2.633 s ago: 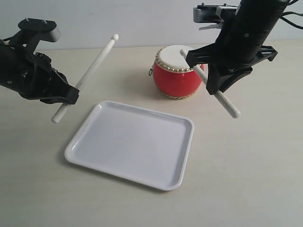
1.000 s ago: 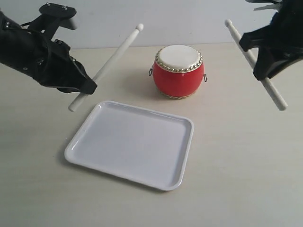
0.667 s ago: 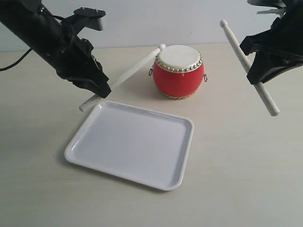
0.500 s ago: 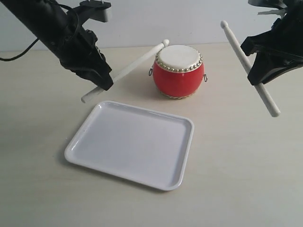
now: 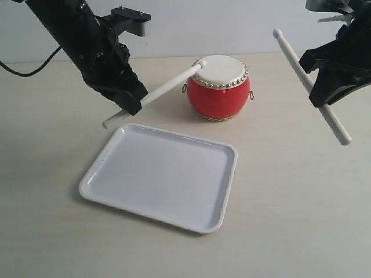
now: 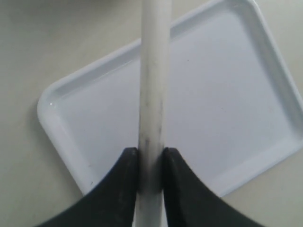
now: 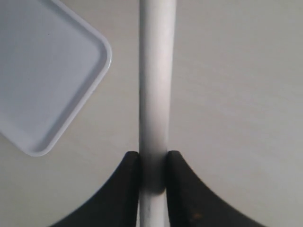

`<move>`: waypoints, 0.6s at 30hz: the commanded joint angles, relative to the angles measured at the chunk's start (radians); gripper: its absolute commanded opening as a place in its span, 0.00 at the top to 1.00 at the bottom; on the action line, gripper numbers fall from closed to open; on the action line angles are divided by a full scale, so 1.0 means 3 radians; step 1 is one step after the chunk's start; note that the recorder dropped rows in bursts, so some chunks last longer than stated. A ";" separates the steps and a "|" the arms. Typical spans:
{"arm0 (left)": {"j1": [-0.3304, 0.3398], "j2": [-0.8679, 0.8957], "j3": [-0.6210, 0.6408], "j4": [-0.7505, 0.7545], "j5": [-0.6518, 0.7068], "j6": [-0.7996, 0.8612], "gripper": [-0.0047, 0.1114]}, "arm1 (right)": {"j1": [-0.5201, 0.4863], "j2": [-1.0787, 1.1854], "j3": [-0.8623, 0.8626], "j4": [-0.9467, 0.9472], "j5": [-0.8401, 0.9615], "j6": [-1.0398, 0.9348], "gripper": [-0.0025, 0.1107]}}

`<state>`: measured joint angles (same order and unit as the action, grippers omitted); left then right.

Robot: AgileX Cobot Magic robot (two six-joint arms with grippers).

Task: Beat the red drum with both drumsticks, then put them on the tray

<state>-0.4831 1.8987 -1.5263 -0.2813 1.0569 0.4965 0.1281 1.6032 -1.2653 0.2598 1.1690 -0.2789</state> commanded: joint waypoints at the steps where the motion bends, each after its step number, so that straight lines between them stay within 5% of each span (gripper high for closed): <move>1: -0.0026 -0.0013 -0.0030 0.0050 -0.0145 -0.0040 0.96 | -0.0011 -0.0032 0.0012 -0.0034 0.0071 0.0005 0.98; 9: -0.0168 0.0023 -0.0036 0.0308 -0.0288 -0.0165 0.96 | -0.0011 -0.0032 0.0012 -0.0112 0.0112 0.0095 0.98; 18: -0.0236 0.0296 -0.0490 0.0481 0.0088 -0.0309 0.96 | -0.0011 -0.0032 0.0012 -0.0143 0.0131 0.0130 0.98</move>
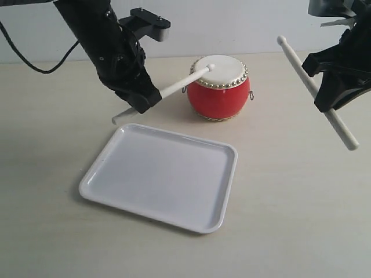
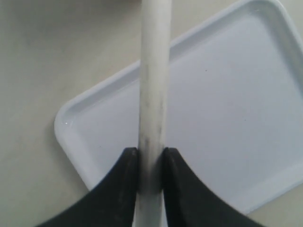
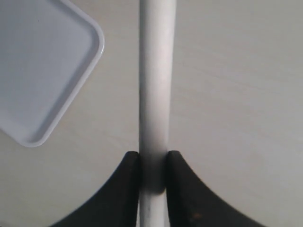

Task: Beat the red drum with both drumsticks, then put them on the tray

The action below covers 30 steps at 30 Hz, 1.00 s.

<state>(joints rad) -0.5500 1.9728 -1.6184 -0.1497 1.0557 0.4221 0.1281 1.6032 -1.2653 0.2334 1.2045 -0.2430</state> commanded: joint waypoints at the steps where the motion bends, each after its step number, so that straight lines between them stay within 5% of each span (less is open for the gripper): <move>1: -0.0013 0.0051 -0.0224 0.0042 0.0080 -0.0061 0.96 | -0.0011 -0.0032 0.0012 -0.0080 0.0012 0.0011 0.98; 14: -0.0030 0.0612 -0.0538 -0.0089 0.0380 -0.0035 0.96 | -0.0011 -0.0025 0.0012 -0.0180 -0.0039 0.0033 0.98; 19: 0.0136 0.0156 -0.0511 -0.0169 0.0420 -0.0033 0.96 | 0.0002 -0.0019 0.0006 0.0136 -0.0113 0.0025 0.98; 30: 0.0490 -0.0430 0.0868 -0.0395 -0.0355 0.0054 0.96 | 0.0404 0.0517 -0.0860 0.0171 0.0055 0.0097 0.98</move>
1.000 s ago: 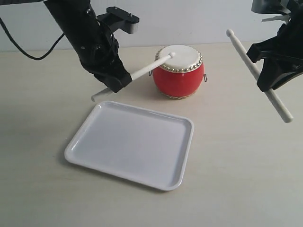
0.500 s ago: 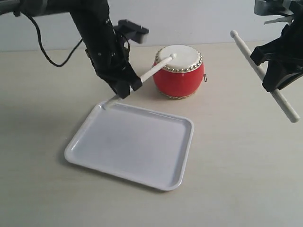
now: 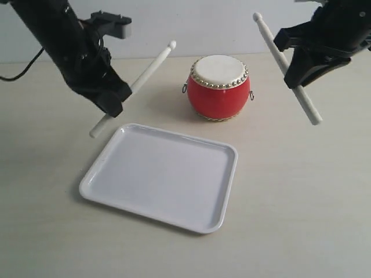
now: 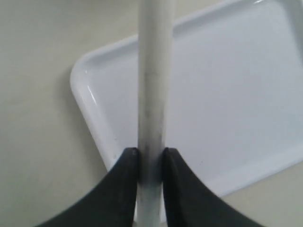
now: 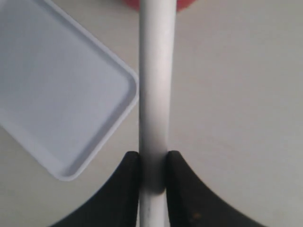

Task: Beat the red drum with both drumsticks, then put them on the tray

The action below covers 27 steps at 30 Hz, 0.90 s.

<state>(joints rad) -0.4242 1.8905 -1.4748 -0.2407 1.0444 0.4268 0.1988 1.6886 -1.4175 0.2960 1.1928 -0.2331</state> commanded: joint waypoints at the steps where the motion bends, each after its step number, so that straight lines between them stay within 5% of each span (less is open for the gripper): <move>1: 0.0087 -0.0192 0.0477 -0.0091 -0.0363 0.0048 0.96 | 0.0215 0.0340 -0.0450 -0.0036 0.0094 0.0078 0.98; 10: 0.0182 -0.0412 0.0804 -0.0133 -0.0532 0.0047 0.96 | 0.0305 0.1410 -0.0564 0.0013 0.0094 0.0440 0.98; 19: 0.0133 -0.0442 0.0765 -0.0409 -0.0719 0.0333 0.96 | 0.0289 0.0774 -0.0728 0.0053 0.0094 0.0345 0.98; 27: -0.0148 0.0099 -0.0440 -0.0067 0.0208 0.0204 0.96 | 0.0216 0.0133 -0.0479 -0.0507 0.0094 0.0389 0.98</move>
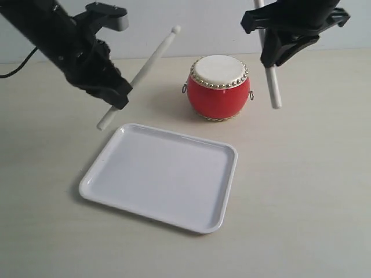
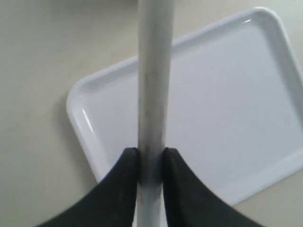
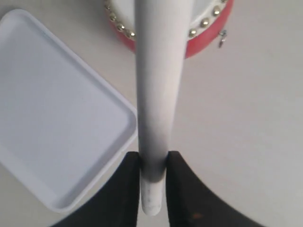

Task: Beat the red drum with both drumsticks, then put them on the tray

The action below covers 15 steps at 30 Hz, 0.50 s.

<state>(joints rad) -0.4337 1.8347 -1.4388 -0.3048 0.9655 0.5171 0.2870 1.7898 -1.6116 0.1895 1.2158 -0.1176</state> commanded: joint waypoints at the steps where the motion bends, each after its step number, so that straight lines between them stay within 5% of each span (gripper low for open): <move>1: -0.0140 0.0380 -0.0689 0.0197 0.0571 -0.0117 0.96 | -0.0108 -0.0235 0.0224 -0.0151 0.0017 0.0004 0.98; 15: -0.0185 0.1166 -0.1439 0.0186 0.0852 -0.0159 0.96 | -0.0340 -0.0316 0.0806 -0.0146 0.0017 -0.0123 0.98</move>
<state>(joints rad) -0.4831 2.1283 -1.8511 -0.2194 1.2098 0.4658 0.1896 1.7097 -1.3855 0.1446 1.2242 -0.1413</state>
